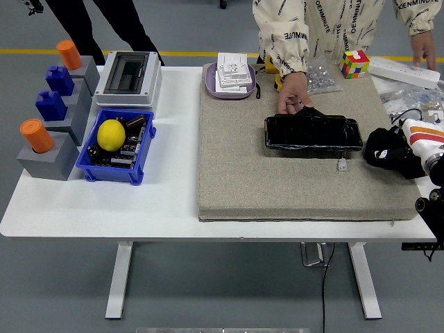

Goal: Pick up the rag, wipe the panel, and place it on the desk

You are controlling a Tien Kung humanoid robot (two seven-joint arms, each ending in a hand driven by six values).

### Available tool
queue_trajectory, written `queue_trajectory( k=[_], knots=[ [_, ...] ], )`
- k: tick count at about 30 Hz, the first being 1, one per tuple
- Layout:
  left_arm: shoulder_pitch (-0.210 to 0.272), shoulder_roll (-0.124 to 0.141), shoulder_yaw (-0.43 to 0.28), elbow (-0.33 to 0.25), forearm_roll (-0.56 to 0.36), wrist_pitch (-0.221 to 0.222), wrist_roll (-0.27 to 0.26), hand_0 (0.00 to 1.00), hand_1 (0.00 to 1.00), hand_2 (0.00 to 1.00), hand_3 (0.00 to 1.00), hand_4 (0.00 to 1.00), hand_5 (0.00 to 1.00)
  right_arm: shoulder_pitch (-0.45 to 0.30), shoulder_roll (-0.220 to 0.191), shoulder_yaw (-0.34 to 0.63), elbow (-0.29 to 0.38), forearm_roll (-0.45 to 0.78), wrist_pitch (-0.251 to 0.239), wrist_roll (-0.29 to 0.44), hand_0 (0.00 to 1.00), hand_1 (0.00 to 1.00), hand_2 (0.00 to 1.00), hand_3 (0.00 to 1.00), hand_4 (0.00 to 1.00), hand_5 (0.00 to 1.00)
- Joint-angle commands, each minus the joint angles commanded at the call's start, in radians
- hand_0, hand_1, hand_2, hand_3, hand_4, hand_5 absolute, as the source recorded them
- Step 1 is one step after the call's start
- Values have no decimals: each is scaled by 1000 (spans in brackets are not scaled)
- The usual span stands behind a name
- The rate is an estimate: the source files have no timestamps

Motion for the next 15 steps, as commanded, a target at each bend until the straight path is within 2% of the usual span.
queue_trajectory(
  k=[15],
  knots=[
    [1, 0, -1, 0, 0, 1, 1, 642, 692, 737, 565, 598, 472, 11, -25, -6, 16, -4, 4, 2, 593, 578, 679, 702, 998, 559]
  ],
)
